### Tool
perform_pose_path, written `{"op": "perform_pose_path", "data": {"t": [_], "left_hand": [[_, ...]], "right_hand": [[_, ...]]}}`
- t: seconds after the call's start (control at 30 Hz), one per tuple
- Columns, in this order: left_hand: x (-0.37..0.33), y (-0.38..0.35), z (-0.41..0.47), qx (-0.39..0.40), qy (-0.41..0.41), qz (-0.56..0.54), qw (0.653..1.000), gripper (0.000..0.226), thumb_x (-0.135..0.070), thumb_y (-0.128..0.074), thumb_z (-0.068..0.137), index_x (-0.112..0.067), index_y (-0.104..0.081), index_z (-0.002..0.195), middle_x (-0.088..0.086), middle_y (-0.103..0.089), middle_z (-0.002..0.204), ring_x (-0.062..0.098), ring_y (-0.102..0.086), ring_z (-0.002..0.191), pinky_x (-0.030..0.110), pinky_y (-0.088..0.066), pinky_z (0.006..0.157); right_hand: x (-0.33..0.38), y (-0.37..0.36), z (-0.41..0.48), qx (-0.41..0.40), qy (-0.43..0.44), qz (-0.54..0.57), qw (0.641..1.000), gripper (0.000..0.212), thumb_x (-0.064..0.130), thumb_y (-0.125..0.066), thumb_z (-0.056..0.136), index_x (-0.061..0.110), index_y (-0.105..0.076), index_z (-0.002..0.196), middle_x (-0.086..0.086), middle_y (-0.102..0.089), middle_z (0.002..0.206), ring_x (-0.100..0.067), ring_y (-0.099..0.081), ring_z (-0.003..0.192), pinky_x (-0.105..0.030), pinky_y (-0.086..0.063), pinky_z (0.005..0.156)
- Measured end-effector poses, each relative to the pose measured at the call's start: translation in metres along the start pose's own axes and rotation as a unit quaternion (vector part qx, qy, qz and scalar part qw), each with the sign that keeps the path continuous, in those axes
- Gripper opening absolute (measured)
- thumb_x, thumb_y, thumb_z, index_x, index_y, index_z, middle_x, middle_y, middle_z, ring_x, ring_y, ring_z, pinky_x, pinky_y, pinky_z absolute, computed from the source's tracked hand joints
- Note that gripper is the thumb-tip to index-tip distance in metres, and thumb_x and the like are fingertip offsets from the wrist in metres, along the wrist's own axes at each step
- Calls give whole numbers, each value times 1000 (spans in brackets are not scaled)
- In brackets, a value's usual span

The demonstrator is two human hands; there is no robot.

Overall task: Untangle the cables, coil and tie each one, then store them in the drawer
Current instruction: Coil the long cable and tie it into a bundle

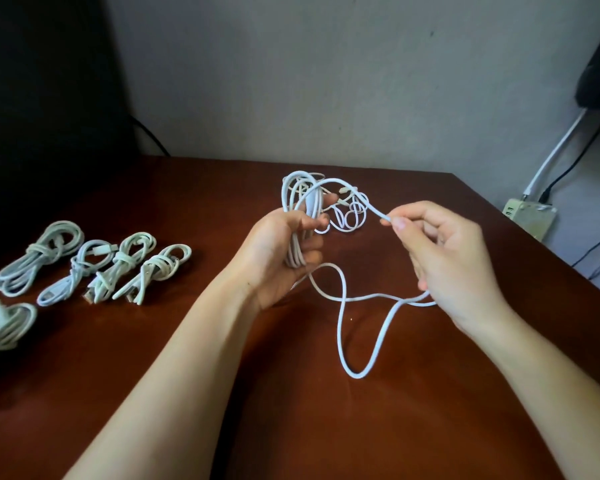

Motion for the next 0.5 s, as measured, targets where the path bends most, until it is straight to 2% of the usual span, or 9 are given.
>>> {"op": "perform_pose_path", "data": {"t": [0.07, 0.13, 0.3, 0.37, 0.5], "left_hand": [[6, -2, 2, 0, 14, 9, 1000, 28, -8, -38, 93, -10, -62, 106, -3, -43, 67, 5, -19, 51, 17, -14, 45], [11, -7, 3, 15, 25, 13, 1000, 29, -22, -38, 100, -10, -63, 104, -4, -44, 66, 4, -22, 48, 16, -16, 44], [9, -20, -1, 52, 24, 0, 998, 41, -37, -32, 101, -10, -63, 108, -4, -42, 67, 6, -19, 51, 15, -17, 44], [9, -23, -2, 68, 27, 1, 997, 46, -40, -29, 101, -10, -65, 104, -4, -40, 67, 6, -19, 52, 16, -17, 44], [9, -27, -5, 90, 16, 34, 995, 38, -34, -38, 100, -12, -68, 97, -4, -39, 68, 6, -21, 53, 16, -18, 45]], "right_hand": [[0, -3, -1, 8, 5, -9, 1000, 21, 8, -54, 95, 23, -64, 83, 14, -51, 49, -6, -39, 36, -14, -30, 34], [1, -6, -2, 19, 11, -14, 1000, 20, 8, -53, 95, 23, -63, 85, 15, -50, 49, -6, -39, 36, -14, -30, 34], [-1, -14, -4, 45, 7, -20, 999, 23, 8, -53, 96, 25, -61, 84, 11, -49, 49, -6, -38, 35, -16, -30, 33], [-4, -18, -5, 62, -9, -21, 998, 22, 8, -53, 95, 25, -61, 83, 7, -47, 49, -6, -39, 36, -16, -31, 34], [-12, -25, -7, 95, -52, -21, 994, 21, 11, -53, 95, 26, -60, 83, 3, -46, 50, -4, -39, 34, -16, -31, 34]]}}
Point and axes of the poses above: each hand's wrist, its own z-axis towards the middle knuckle, its own y-axis out of the back of the hand, x = y × z, the point moved 9 cm from there along z, towards the middle knuckle
